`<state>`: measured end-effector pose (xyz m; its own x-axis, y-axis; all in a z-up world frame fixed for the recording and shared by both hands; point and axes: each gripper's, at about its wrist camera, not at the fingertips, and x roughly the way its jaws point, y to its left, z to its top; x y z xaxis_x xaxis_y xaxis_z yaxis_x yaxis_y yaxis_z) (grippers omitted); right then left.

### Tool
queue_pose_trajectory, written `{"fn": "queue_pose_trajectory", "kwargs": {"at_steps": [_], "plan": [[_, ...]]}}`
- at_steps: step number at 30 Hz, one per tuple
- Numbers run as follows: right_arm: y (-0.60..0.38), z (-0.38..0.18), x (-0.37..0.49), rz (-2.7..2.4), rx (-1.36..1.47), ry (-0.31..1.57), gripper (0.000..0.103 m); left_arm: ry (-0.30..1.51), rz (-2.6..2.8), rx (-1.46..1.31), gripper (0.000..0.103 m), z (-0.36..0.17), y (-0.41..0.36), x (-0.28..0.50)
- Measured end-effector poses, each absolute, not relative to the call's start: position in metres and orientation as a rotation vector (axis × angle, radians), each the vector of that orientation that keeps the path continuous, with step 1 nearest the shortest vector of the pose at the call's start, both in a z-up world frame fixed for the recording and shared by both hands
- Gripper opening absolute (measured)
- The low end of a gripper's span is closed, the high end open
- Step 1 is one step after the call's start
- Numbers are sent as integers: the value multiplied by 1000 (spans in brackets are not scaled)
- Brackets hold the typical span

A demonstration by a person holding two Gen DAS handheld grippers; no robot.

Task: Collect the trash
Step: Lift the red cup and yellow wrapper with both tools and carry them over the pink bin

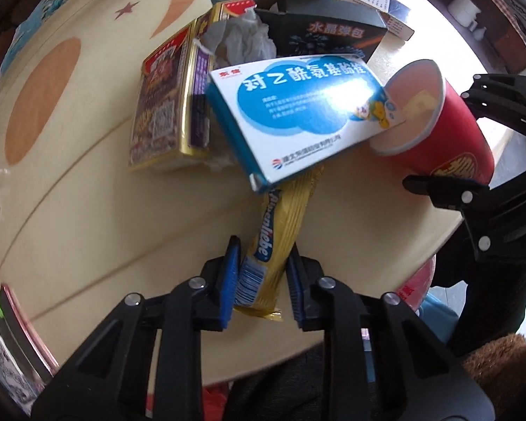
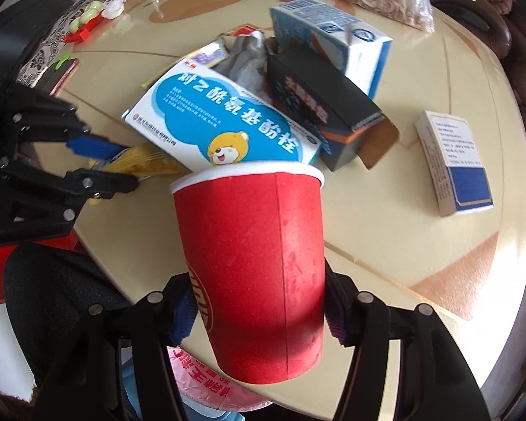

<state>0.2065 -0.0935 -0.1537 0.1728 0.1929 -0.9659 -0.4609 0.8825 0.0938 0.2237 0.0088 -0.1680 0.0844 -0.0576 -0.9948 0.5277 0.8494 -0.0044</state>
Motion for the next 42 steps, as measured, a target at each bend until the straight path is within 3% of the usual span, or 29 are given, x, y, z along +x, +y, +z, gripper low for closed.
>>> {"fn": "queue_pose_trajectory", "kwargs": {"at_steps": [15, 29, 42], "plan": [[-124, -132, 203, 398, -187, 1266, 58, 1477, -358, 166, 25, -161, 37, 205], [-148, -135, 190, 332, -102, 1289, 58, 1346, -309, 68, 25, -126, 80, 159], [-136, -70, 147, 281, -169, 1120, 58, 1233, -324, 105, 25, -68, 57, 137]]}}
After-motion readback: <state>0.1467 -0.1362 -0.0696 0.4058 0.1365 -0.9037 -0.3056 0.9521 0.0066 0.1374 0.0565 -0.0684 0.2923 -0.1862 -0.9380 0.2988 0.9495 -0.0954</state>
